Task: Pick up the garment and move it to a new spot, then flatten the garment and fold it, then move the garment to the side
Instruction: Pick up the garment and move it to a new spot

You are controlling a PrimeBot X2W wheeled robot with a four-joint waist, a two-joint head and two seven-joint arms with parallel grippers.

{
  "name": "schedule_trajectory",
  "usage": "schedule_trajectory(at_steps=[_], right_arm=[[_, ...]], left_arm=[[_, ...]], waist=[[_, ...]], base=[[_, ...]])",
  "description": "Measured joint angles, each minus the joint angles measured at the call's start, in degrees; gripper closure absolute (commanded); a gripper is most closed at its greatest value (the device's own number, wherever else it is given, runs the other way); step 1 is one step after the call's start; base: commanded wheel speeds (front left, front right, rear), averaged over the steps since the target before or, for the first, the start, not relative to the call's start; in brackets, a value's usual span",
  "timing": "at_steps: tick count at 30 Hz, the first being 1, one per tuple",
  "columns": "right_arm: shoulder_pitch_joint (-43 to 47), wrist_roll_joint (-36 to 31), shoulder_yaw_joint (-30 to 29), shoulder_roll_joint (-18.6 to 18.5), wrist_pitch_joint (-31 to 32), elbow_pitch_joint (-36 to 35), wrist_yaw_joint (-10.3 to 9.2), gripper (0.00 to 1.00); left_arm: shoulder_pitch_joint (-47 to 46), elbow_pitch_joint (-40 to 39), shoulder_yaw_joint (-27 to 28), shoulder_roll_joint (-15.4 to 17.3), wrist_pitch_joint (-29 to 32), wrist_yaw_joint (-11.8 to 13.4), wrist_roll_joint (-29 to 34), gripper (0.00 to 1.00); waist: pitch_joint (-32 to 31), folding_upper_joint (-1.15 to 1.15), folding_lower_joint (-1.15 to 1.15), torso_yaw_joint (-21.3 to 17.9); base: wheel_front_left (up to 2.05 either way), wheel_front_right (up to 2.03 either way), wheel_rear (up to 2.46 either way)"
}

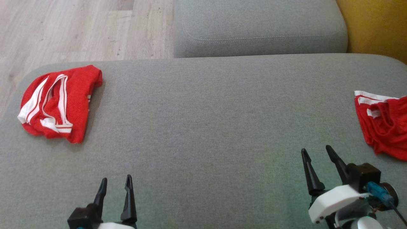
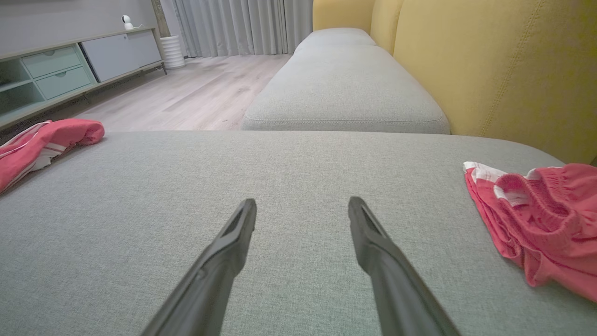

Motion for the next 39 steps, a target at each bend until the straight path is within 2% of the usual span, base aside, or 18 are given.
schedule_trajectory(at_steps=[11, 17, 22, 26, 31, 34, 39], right_arm=[[0.0, 0.1, 0.5, 0.0, 0.1, -0.4, -0.01, 0.00], [1.0, 0.1, 0.1, 0.0, 0.1, -1.1, 0.00, 0.00], [1.6, 0.1, -0.1, 0.0, 0.1, -1.9, 0.00, 0.00], [1.7, 0.4, -0.1, 0.0, 0.1, -2.1, 0.00, 0.00], [2.1, 1.0, 0.4, 0.1, 0.1, -2.0, 0.00, 0.00], [1.9, 1.4, 2.4, 0.1, 0.1, -2.0, 0.00, 0.00], [-0.9, 1.3, 5.7, 0.1, 0.3, -0.6, 0.00, 0.00]], left_arm=[[0.0, 0.2, -0.1, 0.0, 0.0, 0.0, -0.3, 0.00], [-0.5, 0.2, -0.4, 0.0, 0.0, 0.0, -0.3, 0.00], [-1.7, 0.2, -0.3, 0.1, 0.0, 0.0, -0.3, 0.00], [-1.7, -0.3, -0.1, 0.5, 0.0, 0.1, -0.3, 0.00], [-1.5, -1.7, 0.5, 1.7, 0.0, 1.2, -0.3, 0.00], [-0.3, -3.2, 2.4, 2.4, -0.4, 2.6, -0.3, 0.00], [3.3, -5.2, 4.8, 2.7, -2.0, 4.1, -1.4, 0.00]], waist=[[0.1, 0.00, 0.00, 0.2], [0.3, 0.00, 0.00, 2.3], [0.3, 0.00, 0.00, 7.1], [0.3, 0.00, 0.00, 12.6], [0.1, 0.00, 0.00, 20.3], [0.2, 0.00, 0.00, 24.5], [1.5, 0.00, 0.00, 28.1]], base=[[0.00, 0.00, 0.00], [0.00, 0.00, 0.00], [0.00, 0.00, 0.00], [0.00, 0.00, 0.00], [0.00, 0.00, 0.00], [0.00, 0.00, 0.00], [0.00, 0.00, 0.00]])
